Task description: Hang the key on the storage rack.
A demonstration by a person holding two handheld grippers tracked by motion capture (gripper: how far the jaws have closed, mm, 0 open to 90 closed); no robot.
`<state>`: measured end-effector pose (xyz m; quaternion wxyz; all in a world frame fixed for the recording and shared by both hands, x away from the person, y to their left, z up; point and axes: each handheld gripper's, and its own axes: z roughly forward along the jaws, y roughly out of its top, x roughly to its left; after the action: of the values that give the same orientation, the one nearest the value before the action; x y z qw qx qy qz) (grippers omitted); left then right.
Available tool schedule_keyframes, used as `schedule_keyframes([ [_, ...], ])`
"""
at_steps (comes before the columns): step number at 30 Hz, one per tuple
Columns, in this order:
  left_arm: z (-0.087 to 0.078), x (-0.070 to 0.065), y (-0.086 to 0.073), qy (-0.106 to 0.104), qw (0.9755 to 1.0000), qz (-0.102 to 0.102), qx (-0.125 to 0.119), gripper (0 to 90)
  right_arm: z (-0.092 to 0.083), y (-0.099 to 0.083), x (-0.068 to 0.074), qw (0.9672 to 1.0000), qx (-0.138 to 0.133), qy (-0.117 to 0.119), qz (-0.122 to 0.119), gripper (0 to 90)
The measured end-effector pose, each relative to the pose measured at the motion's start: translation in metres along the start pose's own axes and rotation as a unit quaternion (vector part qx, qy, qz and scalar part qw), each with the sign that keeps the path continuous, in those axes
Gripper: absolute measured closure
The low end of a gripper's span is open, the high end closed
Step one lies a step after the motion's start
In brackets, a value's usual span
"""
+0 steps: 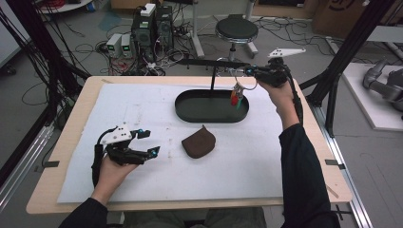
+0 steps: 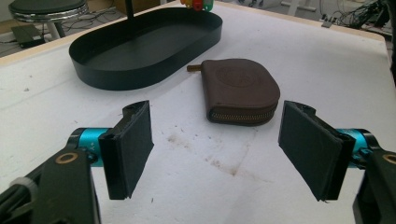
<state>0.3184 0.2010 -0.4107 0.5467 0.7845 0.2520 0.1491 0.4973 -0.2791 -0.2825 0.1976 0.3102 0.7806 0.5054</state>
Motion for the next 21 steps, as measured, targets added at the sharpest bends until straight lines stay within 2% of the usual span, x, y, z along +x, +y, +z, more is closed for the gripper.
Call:
schedule_keyframes([
  [6,-0.001,-0.001,0.000,0.000,1.0000,0.003,0.000,26.0,0.008,-0.005,-0.006,0.9997,0.011,-0.013,0.016,88.0],
  [12,-0.003,-0.001,-0.001,0.000,1.0000,0.000,-0.001,26.0,0.006,-0.008,-0.014,0.9990,0.004,-0.028,0.034,88.0],
  [15,-0.003,-0.001,-0.001,0.001,1.0000,0.001,-0.001,26.0,0.007,-0.011,-0.018,0.9987,0.011,-0.031,0.040,87.9],
  [21,-0.003,-0.001,-0.001,0.001,1.0000,0.001,-0.001,26.0,0.009,-0.012,-0.020,0.9986,0.001,-0.025,0.047,88.0],
])
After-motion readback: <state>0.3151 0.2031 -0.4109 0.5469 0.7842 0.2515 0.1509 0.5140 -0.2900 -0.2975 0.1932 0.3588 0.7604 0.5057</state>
